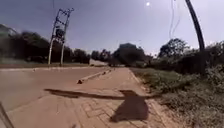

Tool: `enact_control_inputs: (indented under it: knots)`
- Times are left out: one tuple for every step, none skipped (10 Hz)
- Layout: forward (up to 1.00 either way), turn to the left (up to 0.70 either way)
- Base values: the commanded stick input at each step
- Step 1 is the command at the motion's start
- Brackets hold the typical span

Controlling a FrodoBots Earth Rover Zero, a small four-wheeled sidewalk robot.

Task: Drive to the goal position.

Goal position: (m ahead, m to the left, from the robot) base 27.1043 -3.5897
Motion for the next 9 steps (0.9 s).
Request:
enact_control_inputs:
  knots:
    - [0.3,0.0]
    - [0.3,0.0]
    - [0.3,0.0]
    - [0.3,0.0]
    - [0.3,0.0]
    - [0.3,0.0]
    - [0.3,0.0]
    - [0.3,0.0]
    - [0.3,0.0]
